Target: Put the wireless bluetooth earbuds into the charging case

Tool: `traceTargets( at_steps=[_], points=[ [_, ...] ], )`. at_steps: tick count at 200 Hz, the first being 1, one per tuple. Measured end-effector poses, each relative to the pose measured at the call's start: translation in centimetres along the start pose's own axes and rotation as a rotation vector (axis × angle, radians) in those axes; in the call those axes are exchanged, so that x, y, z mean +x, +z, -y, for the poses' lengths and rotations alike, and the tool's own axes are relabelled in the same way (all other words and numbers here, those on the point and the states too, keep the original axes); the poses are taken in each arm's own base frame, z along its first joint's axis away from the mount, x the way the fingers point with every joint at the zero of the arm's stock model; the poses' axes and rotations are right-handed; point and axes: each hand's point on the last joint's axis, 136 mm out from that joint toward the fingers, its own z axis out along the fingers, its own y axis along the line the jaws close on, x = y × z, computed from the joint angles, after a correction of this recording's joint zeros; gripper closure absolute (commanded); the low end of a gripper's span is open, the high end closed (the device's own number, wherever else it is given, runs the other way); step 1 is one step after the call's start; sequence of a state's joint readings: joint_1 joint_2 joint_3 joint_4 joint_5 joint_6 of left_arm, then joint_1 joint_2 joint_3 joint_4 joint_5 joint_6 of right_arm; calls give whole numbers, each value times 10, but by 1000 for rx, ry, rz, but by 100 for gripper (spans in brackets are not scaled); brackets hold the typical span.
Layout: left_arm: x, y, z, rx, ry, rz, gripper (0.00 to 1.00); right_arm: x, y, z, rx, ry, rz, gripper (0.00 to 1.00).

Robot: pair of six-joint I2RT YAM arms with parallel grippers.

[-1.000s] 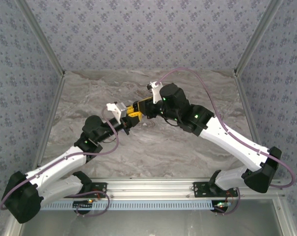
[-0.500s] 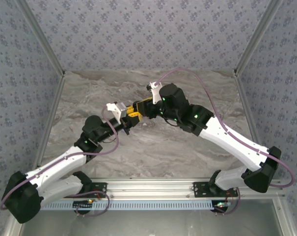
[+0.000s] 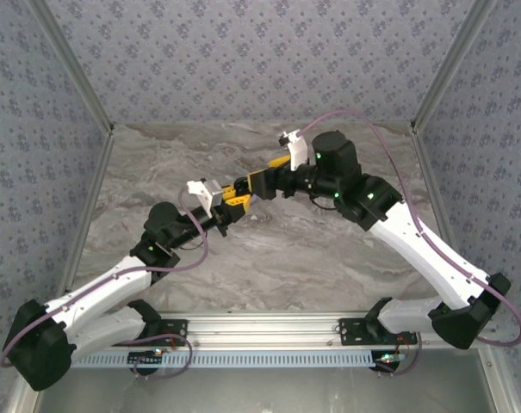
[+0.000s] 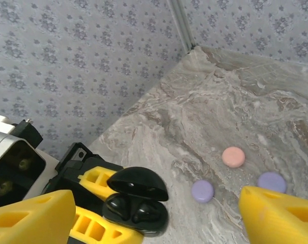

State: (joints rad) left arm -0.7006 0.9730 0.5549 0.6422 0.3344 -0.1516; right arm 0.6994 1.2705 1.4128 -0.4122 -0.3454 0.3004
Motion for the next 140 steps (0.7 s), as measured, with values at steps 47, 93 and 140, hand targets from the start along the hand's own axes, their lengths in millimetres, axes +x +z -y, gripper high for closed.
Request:
traceTargets(
  at_steps=[47, 93, 140],
  points=[
    [-3, 0, 5, 29, -2, 10, 100, 27, 25, -9, -163, 46, -132, 0],
    [-4, 0, 7, 39, -2, 9, 100, 48, 41, -25, -271, 68, -219, 0],
    [-4, 0, 7, 41, -1, 10, 100, 32, 26, -47, -338, 21, -161, 0]
  ],
)
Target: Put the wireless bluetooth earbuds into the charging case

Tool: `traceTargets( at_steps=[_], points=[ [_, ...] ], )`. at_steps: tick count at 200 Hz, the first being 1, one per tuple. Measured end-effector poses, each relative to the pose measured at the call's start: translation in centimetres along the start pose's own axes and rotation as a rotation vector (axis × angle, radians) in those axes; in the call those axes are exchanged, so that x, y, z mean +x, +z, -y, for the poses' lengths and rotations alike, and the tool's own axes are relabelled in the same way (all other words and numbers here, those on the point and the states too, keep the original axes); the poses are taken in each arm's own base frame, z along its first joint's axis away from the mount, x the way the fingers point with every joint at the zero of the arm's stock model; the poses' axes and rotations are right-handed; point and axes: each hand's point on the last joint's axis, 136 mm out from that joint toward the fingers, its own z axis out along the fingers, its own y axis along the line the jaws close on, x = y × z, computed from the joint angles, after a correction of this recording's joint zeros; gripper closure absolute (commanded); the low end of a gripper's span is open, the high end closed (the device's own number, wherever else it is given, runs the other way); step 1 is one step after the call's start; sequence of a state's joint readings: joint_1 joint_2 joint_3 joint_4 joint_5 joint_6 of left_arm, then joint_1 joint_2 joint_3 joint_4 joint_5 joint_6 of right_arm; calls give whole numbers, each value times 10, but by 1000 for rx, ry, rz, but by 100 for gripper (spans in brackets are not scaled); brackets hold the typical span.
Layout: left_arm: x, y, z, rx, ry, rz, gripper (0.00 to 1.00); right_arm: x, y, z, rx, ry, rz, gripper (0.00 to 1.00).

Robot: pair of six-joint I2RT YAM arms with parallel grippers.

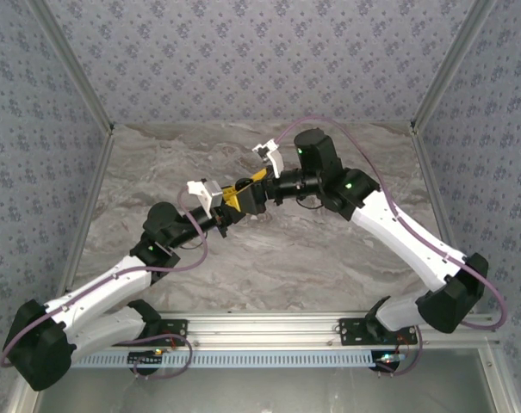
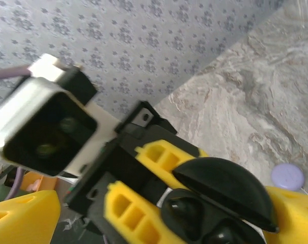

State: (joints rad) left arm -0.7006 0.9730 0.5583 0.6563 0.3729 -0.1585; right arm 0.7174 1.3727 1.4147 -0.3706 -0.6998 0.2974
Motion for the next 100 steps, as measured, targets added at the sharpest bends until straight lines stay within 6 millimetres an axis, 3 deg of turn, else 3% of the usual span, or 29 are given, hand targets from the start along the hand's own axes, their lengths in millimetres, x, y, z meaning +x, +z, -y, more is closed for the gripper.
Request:
traceTargets(
  at_steps=[56, 100],
  points=[
    [-9, 1, 8, 37, 11, 25, 100, -4, -19, -17, -11, -66, 56, 0],
    [-3, 1, 5, 18, 1, 3, 100, 5, -31, 2, 141, -71, 57, 0]
  ],
)
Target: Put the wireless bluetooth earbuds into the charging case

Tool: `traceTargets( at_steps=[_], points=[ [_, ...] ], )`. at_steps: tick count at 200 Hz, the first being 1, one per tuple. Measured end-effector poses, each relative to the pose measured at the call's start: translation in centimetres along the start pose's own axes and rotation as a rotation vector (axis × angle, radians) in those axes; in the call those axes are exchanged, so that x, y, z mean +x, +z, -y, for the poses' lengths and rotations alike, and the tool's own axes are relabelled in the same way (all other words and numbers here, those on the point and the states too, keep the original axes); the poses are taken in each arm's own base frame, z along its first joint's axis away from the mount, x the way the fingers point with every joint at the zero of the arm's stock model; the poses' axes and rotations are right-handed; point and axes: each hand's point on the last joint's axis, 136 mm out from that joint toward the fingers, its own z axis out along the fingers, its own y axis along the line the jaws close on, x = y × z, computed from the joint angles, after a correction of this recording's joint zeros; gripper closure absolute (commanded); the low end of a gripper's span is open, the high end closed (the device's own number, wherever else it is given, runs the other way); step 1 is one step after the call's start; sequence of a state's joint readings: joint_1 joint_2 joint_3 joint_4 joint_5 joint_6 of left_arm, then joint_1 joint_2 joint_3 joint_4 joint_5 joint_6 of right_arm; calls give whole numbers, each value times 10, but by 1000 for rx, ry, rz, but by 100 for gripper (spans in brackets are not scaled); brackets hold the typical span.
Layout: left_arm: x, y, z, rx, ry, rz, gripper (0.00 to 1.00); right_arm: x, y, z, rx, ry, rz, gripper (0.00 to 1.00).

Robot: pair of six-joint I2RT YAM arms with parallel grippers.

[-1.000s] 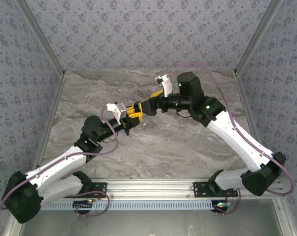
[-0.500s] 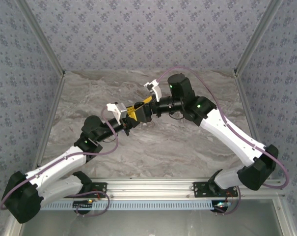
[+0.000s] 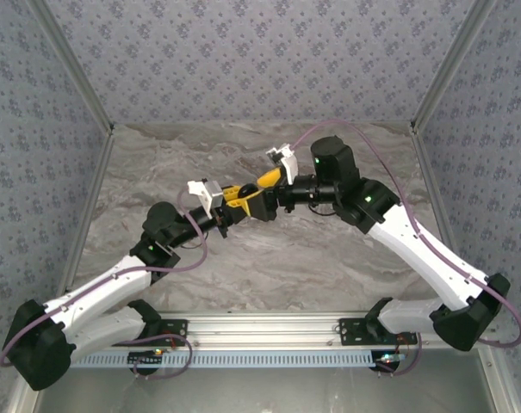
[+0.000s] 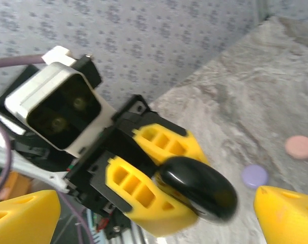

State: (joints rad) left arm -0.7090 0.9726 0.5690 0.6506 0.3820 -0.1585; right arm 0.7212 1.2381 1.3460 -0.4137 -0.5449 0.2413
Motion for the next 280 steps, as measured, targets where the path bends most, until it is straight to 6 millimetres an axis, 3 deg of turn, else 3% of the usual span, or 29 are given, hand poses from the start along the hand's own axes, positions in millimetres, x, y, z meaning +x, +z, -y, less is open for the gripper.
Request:
traceTargets(
  at_steps=[43, 64, 89, 107, 139, 161, 184, 222, 280],
  points=[
    [17, -2, -10, -59, -41, -65, 100, 13, -38, 55, 331, 8, 62, 0],
    [39, -5, -21, -120, -93, -123, 100, 31, -60, 87, 493, 44, 87, 0],
    [84, -8, -39, -209, -186, -243, 100, 57, -89, 124, 645, 151, 140, 0],
    [127, -8, -54, -270, -262, -357, 100, 65, -111, 139, 702, 223, 215, 0],
    [204, -15, -80, -377, -414, -553, 100, 65, -131, 154, 732, 320, 302, 0],
    [239, -12, -91, -428, -510, -648, 100, 65, -134, 156, 725, 351, 314, 0],
    [252, 1, -95, -436, -576, -678, 100, 69, -134, 157, 719, 371, 304, 0],
    [266, 9, -99, -457, -643, -710, 75, 72, -136, 159, 723, 388, 300, 0],
    [279, 5, -100, -484, -681, -757, 58, 77, -137, 162, 730, 407, 283, 0]
  ],
)
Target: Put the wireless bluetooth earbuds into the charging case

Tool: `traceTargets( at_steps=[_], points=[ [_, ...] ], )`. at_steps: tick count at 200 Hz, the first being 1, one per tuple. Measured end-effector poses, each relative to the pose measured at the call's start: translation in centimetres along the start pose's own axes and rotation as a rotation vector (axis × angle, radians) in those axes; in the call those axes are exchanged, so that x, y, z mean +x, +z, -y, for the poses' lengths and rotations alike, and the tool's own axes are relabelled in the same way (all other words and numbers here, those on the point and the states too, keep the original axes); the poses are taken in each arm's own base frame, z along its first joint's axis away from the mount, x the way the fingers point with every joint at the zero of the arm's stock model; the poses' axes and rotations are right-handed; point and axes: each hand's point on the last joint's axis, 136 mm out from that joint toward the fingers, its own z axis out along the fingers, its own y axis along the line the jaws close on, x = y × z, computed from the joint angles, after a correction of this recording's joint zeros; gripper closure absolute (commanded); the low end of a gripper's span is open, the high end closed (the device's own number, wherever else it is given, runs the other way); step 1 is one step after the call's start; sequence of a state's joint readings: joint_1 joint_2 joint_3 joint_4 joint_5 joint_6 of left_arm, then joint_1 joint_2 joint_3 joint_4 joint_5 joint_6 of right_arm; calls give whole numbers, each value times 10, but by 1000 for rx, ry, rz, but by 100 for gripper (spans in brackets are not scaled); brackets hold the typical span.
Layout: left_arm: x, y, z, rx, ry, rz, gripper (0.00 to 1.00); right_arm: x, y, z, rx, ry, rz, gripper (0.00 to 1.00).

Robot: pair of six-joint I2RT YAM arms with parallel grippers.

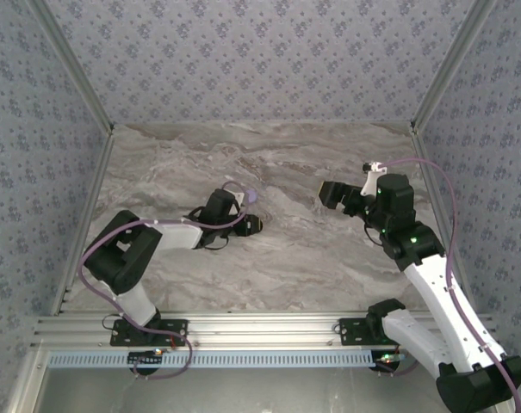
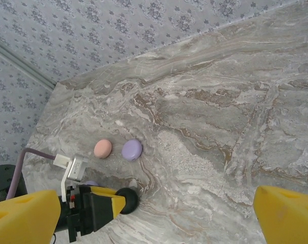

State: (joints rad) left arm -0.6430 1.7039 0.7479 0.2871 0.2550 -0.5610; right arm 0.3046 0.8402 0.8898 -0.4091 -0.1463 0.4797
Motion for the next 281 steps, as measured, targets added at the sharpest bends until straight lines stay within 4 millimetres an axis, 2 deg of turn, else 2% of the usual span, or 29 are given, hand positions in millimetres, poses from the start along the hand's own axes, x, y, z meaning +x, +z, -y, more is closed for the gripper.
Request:
traceTargets(
  at_steps=[32, 53, 67, 87, 104, 117, 141, 163, 179, 195, 211, 236, 259, 281],
  points=[
    [1, -7, -5, -43, 13, -6, 49, 3, 1, 5, 19, 5, -18, 0],
    [-12, -27, 1, -64, 48, 37, 43, 3, 1, 9, 34, -8, -25, 0],
    [-29, -49, 10, -69, 87, 104, 36, 0, 0, 12, 51, -29, -16, 0],
    [-60, -90, 28, -75, 155, 245, 26, -4, -1, 23, 104, -78, 0, 0],
    [-85, -131, 38, -97, 212, 388, 17, -9, -1, 41, 190, -114, 34, 0],
    [-98, -159, 35, -137, 237, 483, 13, -7, 2, 63, 280, -139, 57, 0],
    [-111, -201, 6, -280, 242, 619, 4, 19, 14, 117, 465, -189, 52, 0],
    [-108, -225, -42, -451, 227, 676, 1, 52, 24, 173, 612, -201, 28, 0],
    [-103, -238, -81, -565, 192, 682, 1, 70, 31, 201, 653, -203, 41, 0],
    [-96, -249, -116, -668, 153, 679, 1, 86, 40, 220, 650, -214, 41, 0],
    [-86, -254, -141, -733, 134, 673, 1, 92, 53, 226, 617, -241, 29, 0],
    [-69, -251, -167, -778, 121, 658, 1, 78, 76, 216, 511, -309, 86, 0],
    [-61, -245, -181, -787, 122, 650, 1, 70, 90, 213, 442, -347, 129, 0],
    [-59, -235, -186, -777, 151, 638, 1, 76, 100, 217, 410, -355, 121, 0]
  ],
)
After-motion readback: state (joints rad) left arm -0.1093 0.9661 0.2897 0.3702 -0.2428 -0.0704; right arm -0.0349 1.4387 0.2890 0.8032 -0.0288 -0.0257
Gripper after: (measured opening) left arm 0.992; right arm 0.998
